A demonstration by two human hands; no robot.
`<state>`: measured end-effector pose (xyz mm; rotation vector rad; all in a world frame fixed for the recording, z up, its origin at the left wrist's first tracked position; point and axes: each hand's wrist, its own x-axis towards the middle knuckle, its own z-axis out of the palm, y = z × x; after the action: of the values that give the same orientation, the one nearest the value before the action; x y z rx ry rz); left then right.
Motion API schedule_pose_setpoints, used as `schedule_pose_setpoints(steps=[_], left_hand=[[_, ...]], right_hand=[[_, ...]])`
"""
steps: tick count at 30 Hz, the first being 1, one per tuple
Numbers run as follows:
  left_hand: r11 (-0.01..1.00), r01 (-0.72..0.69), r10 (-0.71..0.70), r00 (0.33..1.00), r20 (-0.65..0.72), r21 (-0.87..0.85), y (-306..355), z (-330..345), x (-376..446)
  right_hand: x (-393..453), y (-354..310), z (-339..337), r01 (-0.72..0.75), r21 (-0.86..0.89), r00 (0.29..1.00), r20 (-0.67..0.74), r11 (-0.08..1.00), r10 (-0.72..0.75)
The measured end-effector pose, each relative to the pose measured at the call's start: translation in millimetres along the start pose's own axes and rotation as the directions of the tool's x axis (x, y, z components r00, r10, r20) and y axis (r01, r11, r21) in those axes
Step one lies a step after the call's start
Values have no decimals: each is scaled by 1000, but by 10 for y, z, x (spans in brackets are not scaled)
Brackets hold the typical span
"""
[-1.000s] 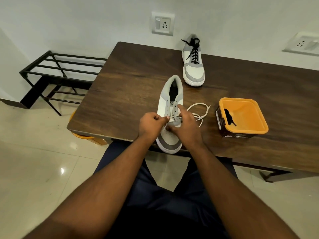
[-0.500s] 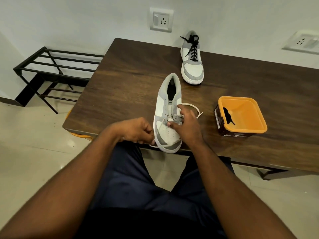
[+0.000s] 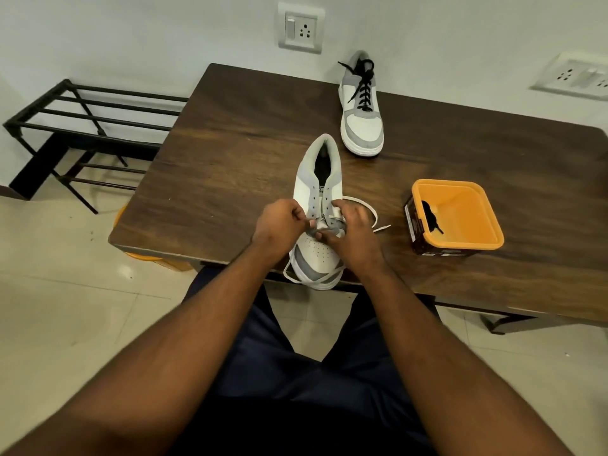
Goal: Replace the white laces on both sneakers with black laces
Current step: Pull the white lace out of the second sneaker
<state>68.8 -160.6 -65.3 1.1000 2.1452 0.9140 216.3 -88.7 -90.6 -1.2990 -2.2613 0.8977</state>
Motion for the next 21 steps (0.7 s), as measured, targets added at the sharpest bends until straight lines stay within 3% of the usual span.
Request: schedule_pose_setpoints(steps=[7, 10, 12, 13, 15, 17, 19, 21], left_hand=[[918, -205, 206, 978, 34, 339, 24, 21, -81], [923, -208, 195, 978, 73, 323, 42, 39, -106], [951, -178, 137, 976, 172, 253, 54, 4, -139], [953, -188, 115, 950, 291, 236, 68, -37, -175], [958, -213, 61, 807, 587, 193, 98, -156, -264], [961, -209, 12, 682, 731, 179, 132, -330, -326], [967, -160, -30, 696, 718, 196, 140, -472, -312], [978, -79, -48, 811, 584, 191, 153, -508, -238]], right_hand=[[-29, 56, 78, 16, -2, 999, -42, 1000, -17], [-21, 76, 84, 21, -26, 999, -42, 999, -22], [-15, 88, 76, 15, -36, 999, -31, 999, -16], [-11, 93, 78, 14, -33, 1000, -25, 999, -15], [-13, 108, 98, 17, -19, 1000, -22, 1000, -17], [-18, 136, 137, 25, -12, 999, -38, 1000, -25], [-20, 170, 168, 34, -7, 998, -51, 999, -34], [-14, 180, 188, 32, -14, 998, -53, 999, -33]])
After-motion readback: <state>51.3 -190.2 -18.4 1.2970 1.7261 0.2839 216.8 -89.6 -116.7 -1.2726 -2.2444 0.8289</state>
